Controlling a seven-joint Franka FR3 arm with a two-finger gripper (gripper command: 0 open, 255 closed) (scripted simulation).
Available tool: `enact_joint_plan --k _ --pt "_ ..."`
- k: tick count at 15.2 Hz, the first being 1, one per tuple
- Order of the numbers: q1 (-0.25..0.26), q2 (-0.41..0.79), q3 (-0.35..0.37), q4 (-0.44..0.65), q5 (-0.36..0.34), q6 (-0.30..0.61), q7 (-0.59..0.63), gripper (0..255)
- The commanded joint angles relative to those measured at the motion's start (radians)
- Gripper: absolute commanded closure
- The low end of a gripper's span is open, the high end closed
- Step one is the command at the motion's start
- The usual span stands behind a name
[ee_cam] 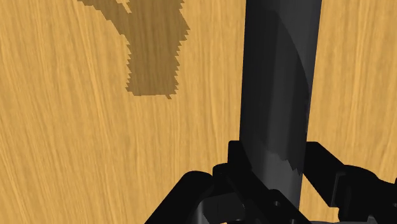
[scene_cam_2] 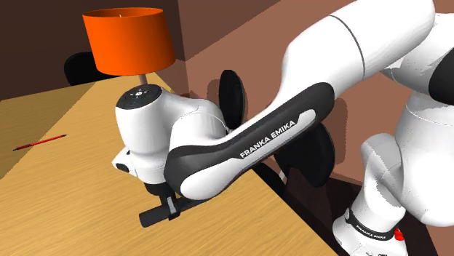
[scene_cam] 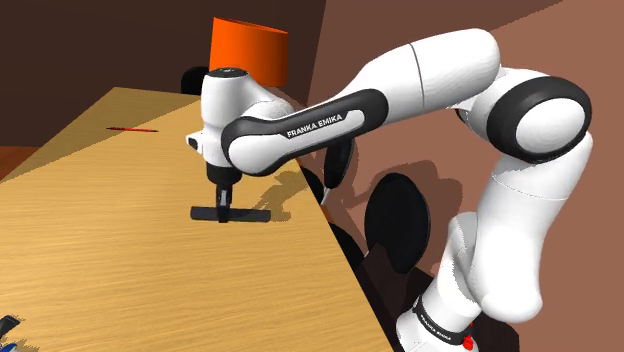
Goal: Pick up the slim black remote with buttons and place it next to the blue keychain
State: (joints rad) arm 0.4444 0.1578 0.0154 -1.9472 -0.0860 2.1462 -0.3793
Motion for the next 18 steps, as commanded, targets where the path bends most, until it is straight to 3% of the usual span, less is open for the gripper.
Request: enact_joint_plan --k 1,10,18 --pt "0.026 0.017 0.018 0.023 -0.005 -0.01 0.048 255" --pt "0.15 0.121 0.088 0.173 -0.035 -0.072 0.247 255" --pt "0.269 0.274 0.131 0.402 -0.069 -0.164 0.404 255"
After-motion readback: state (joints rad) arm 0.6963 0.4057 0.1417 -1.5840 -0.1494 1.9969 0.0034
